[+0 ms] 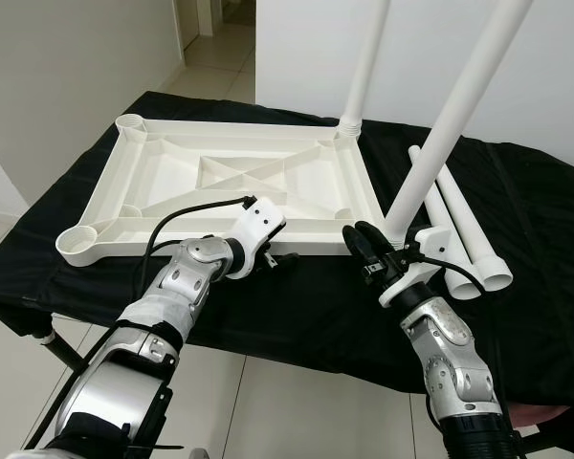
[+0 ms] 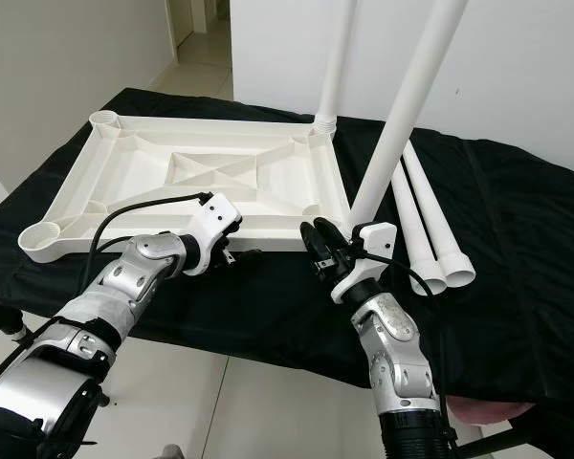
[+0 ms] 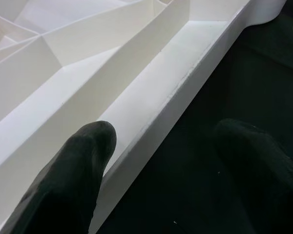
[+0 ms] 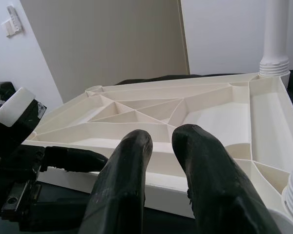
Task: Building children table
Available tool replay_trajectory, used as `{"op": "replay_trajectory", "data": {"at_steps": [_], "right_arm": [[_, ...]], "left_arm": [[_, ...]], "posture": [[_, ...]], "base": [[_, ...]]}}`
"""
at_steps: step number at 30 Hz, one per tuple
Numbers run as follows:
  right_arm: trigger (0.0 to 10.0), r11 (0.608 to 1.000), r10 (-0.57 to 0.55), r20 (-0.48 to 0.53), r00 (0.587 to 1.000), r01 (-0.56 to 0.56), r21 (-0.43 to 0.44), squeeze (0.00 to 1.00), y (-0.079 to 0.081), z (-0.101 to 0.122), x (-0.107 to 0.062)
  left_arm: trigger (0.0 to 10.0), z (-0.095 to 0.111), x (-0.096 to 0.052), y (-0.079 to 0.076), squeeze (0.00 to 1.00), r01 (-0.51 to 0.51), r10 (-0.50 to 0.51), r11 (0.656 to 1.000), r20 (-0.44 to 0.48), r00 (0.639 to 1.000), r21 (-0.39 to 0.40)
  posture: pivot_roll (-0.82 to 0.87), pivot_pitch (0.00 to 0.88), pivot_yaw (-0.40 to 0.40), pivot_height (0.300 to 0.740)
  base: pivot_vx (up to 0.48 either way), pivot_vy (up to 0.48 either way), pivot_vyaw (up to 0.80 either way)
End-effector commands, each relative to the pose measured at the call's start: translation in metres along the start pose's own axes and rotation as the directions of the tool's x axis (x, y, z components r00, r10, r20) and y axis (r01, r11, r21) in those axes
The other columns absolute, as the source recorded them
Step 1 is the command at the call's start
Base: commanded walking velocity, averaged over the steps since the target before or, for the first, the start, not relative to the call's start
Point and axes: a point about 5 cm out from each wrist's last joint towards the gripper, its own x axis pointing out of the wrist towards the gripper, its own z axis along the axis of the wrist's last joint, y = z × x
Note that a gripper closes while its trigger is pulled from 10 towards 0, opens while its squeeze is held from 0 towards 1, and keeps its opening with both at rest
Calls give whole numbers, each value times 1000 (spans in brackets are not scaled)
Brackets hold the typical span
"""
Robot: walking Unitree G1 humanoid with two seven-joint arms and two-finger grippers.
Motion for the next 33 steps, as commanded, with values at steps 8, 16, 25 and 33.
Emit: {"op": "replay_trajectory", "data": {"at_steps": [8,16,25,33], "right_arm": [[10000,1000,-11,18,1000,11,23,0,4,6,1],[10000,999,-3,16,1000,2,37,0,10,4,5],[10000,999,-12,12,1000,12,33,0,9,4,5],[10000,999,-25,2,1000,25,31,0,12,1,3]], "left_arm": [[10000,-14,-1,27,0,-459,456,888,-76,887,-28],[10000,-20,2,30,0,-452,454,891,-117,883,43],[10000,-27,2,30,0,-428,434,901,-149,889,68],[706,-33,3,26,0,-406,398,913,-146,906,-30]], "posture": [[-100,0,-1,740],[-104,0,-3,740],[-109,0,6,740],[-117,0,15,740]], "base": [[0,0,0],[0,0,0],[0,0,0],[0,0,0]]}}
